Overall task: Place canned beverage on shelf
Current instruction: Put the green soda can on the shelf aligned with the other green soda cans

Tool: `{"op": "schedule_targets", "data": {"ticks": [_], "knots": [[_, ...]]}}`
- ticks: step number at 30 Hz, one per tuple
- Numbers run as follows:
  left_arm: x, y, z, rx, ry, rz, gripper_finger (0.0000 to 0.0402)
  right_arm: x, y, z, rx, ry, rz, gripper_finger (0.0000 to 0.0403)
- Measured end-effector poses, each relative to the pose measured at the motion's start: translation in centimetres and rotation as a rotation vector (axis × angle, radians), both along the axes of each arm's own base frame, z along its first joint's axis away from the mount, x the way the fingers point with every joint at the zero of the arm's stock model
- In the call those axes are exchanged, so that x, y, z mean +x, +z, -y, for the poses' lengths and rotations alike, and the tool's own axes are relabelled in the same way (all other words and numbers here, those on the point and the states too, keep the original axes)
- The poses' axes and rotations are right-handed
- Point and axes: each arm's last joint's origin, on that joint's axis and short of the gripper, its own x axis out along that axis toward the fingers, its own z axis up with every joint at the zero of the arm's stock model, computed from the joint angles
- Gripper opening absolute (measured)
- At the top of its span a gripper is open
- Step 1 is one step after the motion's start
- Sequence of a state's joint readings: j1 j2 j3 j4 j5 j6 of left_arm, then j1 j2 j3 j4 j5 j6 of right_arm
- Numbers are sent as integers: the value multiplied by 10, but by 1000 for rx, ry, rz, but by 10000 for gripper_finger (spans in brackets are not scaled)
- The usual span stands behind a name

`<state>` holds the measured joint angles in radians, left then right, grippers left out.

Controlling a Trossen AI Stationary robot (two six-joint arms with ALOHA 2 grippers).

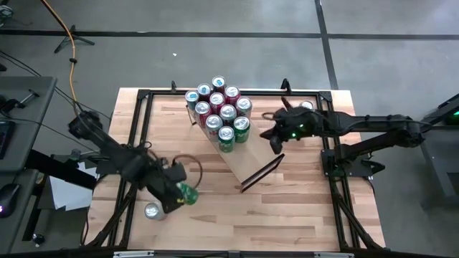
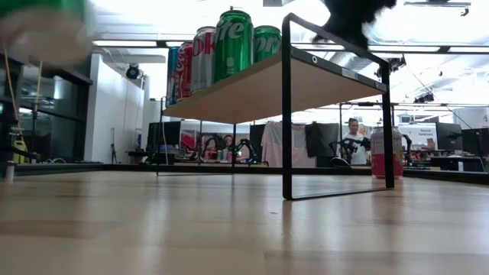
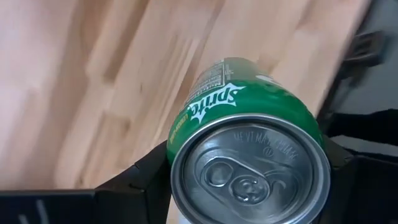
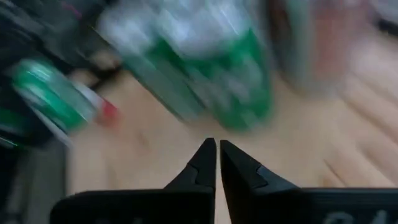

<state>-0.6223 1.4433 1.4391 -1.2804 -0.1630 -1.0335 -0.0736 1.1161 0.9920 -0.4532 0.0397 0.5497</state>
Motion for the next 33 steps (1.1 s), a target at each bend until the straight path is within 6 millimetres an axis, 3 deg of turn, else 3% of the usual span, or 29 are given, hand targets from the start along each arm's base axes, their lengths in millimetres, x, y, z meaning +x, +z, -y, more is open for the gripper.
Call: {"op": "schedule_targets", "data": {"ticks": [4, 9, 15, 21, 33], "knots": [[0, 42, -17, 24, -118, 143, 193, 7, 34, -9, -24, 55, 211, 45], [8, 74, -28, 127, -252, 273, 193, 10, 74, -31, -25, 165, 398, 139], [28, 83, -34, 288, -396, 301, 193, 29, 95, -61, -37, 308, 434, 279], [48, 80, -32, 383, -494, 281, 193, 62, 89, -83, -109, 454, 328, 385], [69, 81, -10, 690, -656, 279, 193, 128, 70, -98, -319, 616, 76, 383]]}}
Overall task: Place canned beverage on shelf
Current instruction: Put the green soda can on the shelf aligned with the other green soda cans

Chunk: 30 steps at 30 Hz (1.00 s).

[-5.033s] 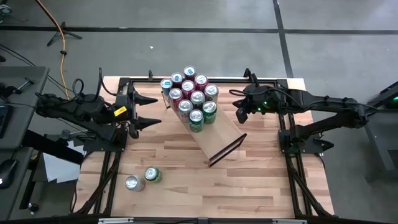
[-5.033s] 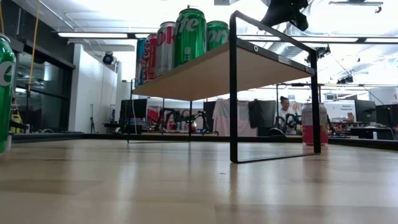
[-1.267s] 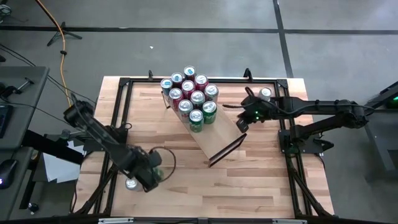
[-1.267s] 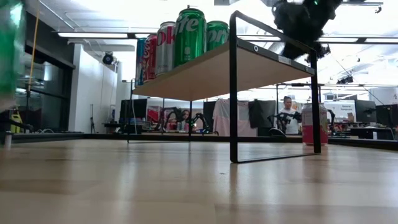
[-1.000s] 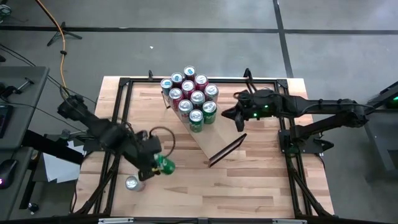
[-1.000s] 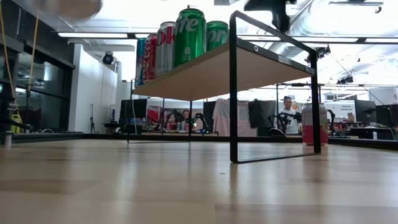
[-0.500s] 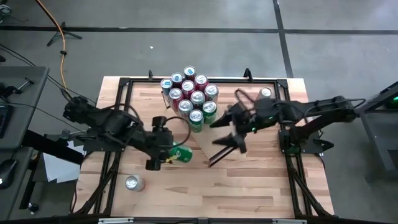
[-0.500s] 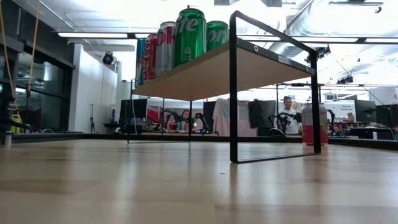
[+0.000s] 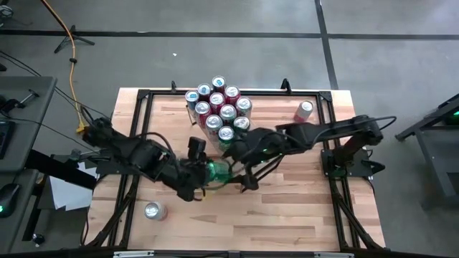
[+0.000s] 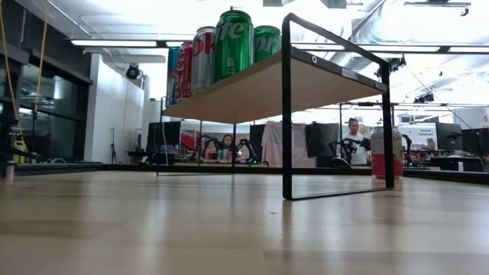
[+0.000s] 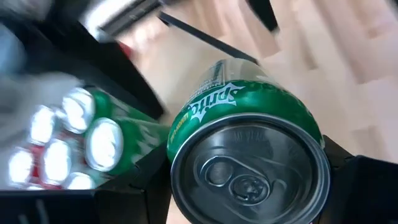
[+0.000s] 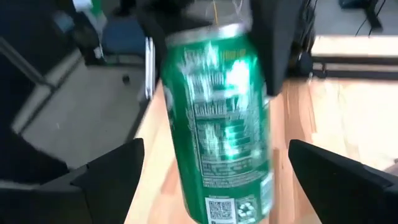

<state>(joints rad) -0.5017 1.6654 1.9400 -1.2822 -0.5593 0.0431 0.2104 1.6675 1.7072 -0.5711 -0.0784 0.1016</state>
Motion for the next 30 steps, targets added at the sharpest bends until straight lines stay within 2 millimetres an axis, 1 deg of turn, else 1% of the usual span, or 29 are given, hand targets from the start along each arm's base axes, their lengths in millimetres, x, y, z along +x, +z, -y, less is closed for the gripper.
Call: {"op": "schedule_targets", "data": {"ticks": [3, 7, 11, 18, 21, 25, 27, 28, 30], "knots": [[1, -3, 8, 112, -9, 14, 193, 10, -6, -2, -36, 11, -59, 383], [4, -9, 16, 194, -19, 16, 193, 20, -11, -4, -40, 15, -77, 383], [6, -10, 18, 214, -9, 25, 193, 26, -17, -5, -43, 15, -91, 383], [9, -9, 18, 224, 13, 63, 193, 27, -18, -6, -40, 29, -88, 380], [10, -8, 19, 212, 0, 69, 193, 27, -18, -6, -11, 19, -95, 359], [10, -8, 19, 203, -8, 67, 193, 26, -18, -6, 0, 19, -100, 309], [10, -8, 19, 199, -10, 64, 195, 26, -18, -7, -1, 20, -100, 305], [10, -8, 19, 195, -11, 63, 206, 26, -18, -7, 0, 21, -101, 305], [10, -9, 19, 187, -17, 59, 239, 26, -18, -7, 7, 30, -102, 305]]}}
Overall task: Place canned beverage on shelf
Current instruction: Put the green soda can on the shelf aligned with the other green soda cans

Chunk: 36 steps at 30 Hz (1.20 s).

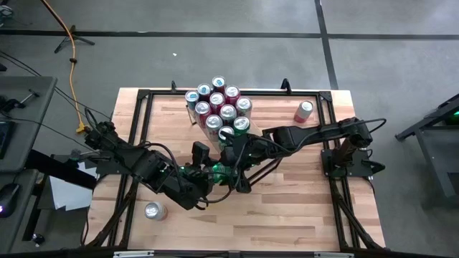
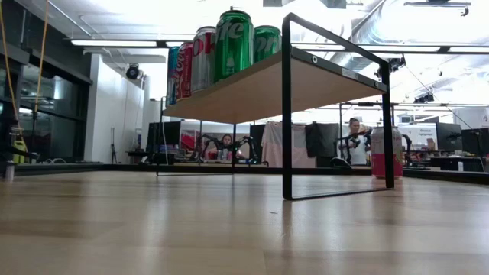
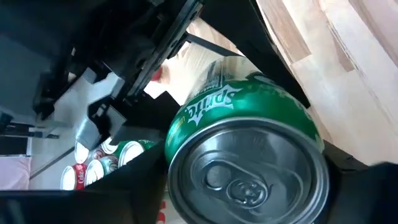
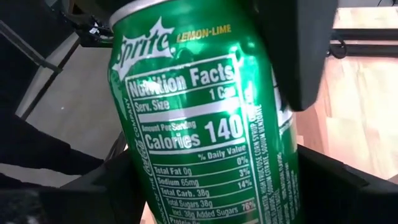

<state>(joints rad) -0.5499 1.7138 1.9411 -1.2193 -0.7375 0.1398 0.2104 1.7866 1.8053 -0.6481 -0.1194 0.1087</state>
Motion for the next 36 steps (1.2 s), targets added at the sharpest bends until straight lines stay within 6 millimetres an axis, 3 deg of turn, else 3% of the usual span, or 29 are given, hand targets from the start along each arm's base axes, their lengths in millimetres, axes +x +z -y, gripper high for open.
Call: {"op": "schedule_targets", "data": {"ticks": [5, 13, 17, 22, 25, 30, 36], "knots": [[-1, 0, 0, -51, 15, -1, 299, -4, 0, 0, -3, 29, -25, 305], [-30, 2, -15, -180, 247, -50, 306, -39, 7, 7, -51, 41, -193, 305], [-49, 6, -25, -267, 410, 34, 306, -61, -6, 6, -64, 39, -316, 305], [-83, 5, -26, -373, 515, 207, 307, -101, -30, 7, 21, -31, -363, 305], [-101, 2, -26, -455, 555, 324, 307, -124, -34, 11, 102, -144, -235, 305], [-114, -4, -28, -558, 595, 479, 307, -146, -36, 23, 153, -425, 189, 305], [-111, -9, -27, -572, 620, 574, 307, -151, -73, 37, 107, -749, 522, 305]]}}
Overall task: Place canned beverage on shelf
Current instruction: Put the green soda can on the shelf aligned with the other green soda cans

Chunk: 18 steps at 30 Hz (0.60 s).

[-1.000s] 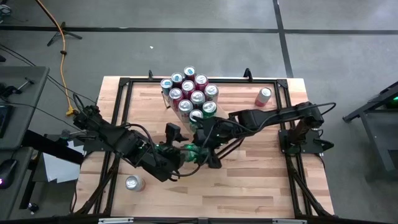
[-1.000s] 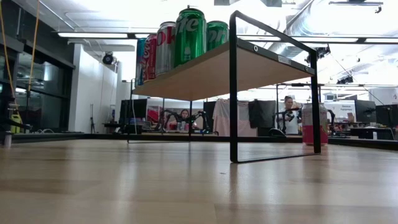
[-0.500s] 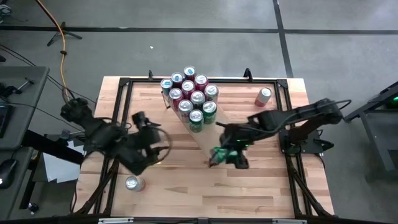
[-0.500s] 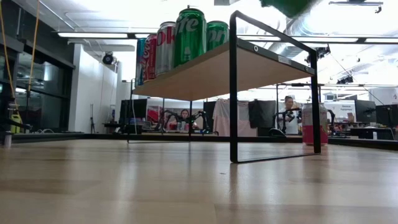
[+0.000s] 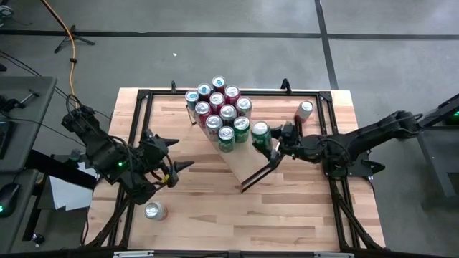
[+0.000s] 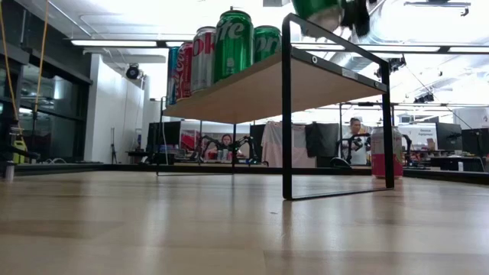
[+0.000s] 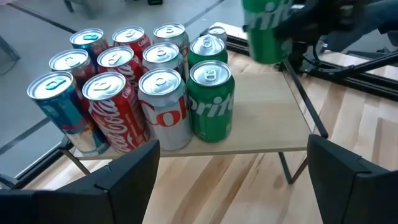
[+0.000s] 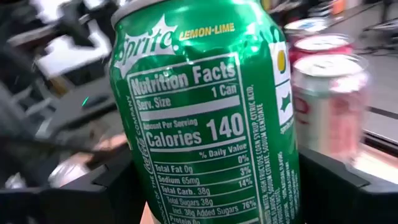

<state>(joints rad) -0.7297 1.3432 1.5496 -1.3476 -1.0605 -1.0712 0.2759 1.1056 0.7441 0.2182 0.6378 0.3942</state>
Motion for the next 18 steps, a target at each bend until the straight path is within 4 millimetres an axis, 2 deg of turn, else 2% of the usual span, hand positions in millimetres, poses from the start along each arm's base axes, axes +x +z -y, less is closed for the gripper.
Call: {"op": "schedule_targets", "data": {"ticks": [4, 6, 11, 18], "knots": [[2, -2, 0, -12, 3, 4, 307, -2, -37, 7, 37, -67, 41, 305], [2, -2, 0, -15, 3, 6, 307, -3, -50, 10, 57, -81, 49, 305], [3, -1, 1, -20, 2, 10, 307, -6, -61, 14, 56, -97, 40, 305], [5, -1, -3, -20, 22, 11, 307, -5, -62, 19, 9, -63, 5, 305]]}}
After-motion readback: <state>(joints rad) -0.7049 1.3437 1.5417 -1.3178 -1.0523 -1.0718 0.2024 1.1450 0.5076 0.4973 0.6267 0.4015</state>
